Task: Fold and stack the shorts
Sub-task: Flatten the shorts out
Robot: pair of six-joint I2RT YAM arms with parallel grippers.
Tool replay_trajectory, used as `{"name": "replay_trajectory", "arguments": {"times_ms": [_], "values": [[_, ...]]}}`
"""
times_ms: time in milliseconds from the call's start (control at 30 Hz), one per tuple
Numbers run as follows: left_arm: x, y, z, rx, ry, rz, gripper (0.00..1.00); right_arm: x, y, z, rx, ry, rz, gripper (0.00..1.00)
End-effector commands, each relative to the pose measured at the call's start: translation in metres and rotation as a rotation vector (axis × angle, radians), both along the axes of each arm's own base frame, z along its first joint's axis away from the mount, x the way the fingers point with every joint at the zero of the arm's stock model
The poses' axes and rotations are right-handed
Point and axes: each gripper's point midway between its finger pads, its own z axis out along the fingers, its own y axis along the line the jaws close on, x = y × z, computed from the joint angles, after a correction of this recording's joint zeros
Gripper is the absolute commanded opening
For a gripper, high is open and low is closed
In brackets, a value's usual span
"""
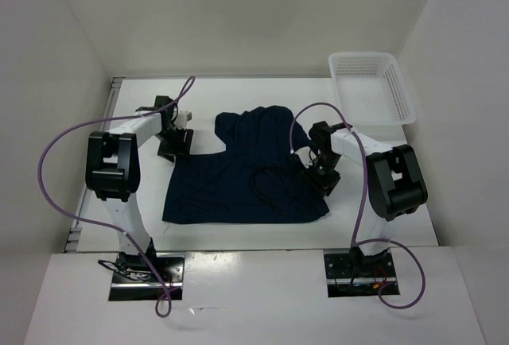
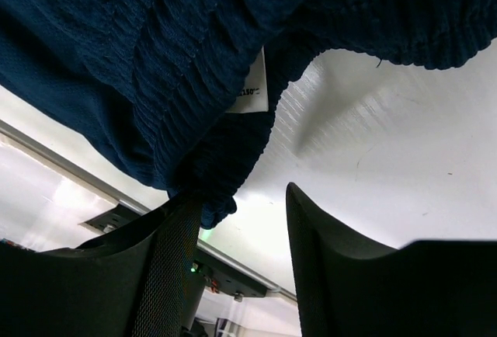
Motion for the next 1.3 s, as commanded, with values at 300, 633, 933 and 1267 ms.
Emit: {"name": "replay_trajectory", "arguments": {"times_ms": [300, 633, 933, 1267], "values": [[-0.010, -0.010, -0.038, -0.042, 0.103, -0.020, 0.00, -0.002, -0.001, -0.010, 0.018, 0.010, 0.029, 0.38], [0.004, 0.054, -0.020, 0.175, -0.005, 0.102, 0.00, -0.007, -0.006, -0.008, 0.000, 0.000, 0.042, 0.00], [0.006, 0.036, -0.012, 0.128, -0.028, 0.067, 0.17, -0.008, -0.011, -0.008, -0.021, 0.002, 0.055, 0.05], [0.021, 0.023, 0.051, 0.081, -0.145, 0.045, 0.82, 0.054, 0.017, 0.066, 0.106, -0.274, 0.053, 0.66]]}}
